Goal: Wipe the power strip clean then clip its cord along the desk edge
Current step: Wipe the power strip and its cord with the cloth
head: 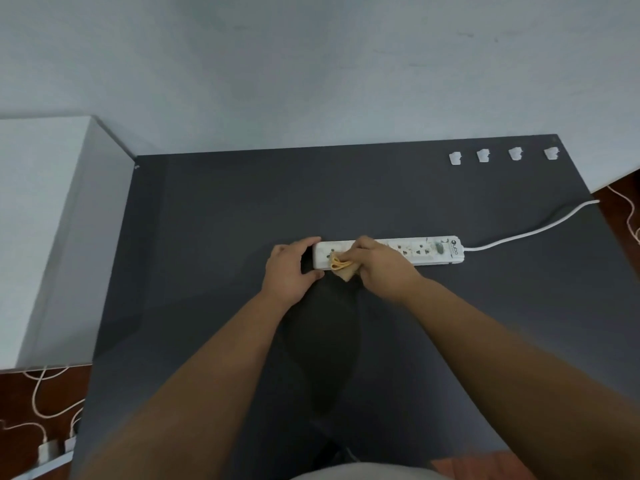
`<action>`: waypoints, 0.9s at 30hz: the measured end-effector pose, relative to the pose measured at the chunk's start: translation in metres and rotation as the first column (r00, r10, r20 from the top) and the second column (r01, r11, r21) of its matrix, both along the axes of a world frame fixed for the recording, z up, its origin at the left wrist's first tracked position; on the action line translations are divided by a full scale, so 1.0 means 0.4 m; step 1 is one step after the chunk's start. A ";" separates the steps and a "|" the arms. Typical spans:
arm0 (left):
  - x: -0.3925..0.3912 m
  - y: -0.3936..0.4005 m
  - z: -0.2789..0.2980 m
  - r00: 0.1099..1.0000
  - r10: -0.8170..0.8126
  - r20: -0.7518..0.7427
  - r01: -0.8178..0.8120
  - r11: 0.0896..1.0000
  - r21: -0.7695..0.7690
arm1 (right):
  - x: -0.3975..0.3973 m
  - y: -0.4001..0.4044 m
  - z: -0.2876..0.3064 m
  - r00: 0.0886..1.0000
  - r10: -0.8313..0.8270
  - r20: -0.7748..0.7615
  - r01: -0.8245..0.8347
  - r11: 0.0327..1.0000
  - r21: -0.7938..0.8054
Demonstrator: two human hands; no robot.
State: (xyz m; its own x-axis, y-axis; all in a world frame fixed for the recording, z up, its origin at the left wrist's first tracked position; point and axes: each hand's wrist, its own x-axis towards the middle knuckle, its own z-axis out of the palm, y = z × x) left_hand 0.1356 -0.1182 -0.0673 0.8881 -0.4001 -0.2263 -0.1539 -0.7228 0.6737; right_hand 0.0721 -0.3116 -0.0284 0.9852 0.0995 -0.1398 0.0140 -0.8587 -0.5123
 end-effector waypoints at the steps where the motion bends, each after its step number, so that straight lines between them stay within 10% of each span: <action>1: 0.001 0.001 -0.001 1.000 0.001 0.002 -0.001 1.000 -0.003 | 0.001 -0.011 0.006 0.998 -0.059 0.038 0.057 0.997 0.044; 4: 0.000 0.003 -0.002 1.000 0.005 -0.002 -0.006 1.000 -0.012 | 0.002 -0.039 0.005 0.943 -0.311 0.116 0.311 0.950 0.019; 11: 0.002 0.002 -0.007 1.000 -0.002 0.004 0.002 1.000 0.000 | -0.038 0.032 -0.006 1.000 -0.004 0.022 0.005 0.998 -0.056; 16: 0.001 0.005 -0.007 1.000 -0.001 -0.004 0.001 1.000 -0.013 | 0.000 -0.004 -0.007 0.956 -0.274 0.108 0.282 0.957 -0.072; 22: 0.004 0.005 -0.011 1.000 0.001 0.001 -0.001 1.000 -0.025 | -0.037 0.031 0.006 0.979 0.202 0.006 -0.197 0.964 -0.176; 27: 0.000 0.005 -0.004 1.000 0.004 -0.014 -0.004 1.000 -0.026 | -0.028 -0.023 0.015 0.954 -0.202 0.221 0.212 0.977 -0.021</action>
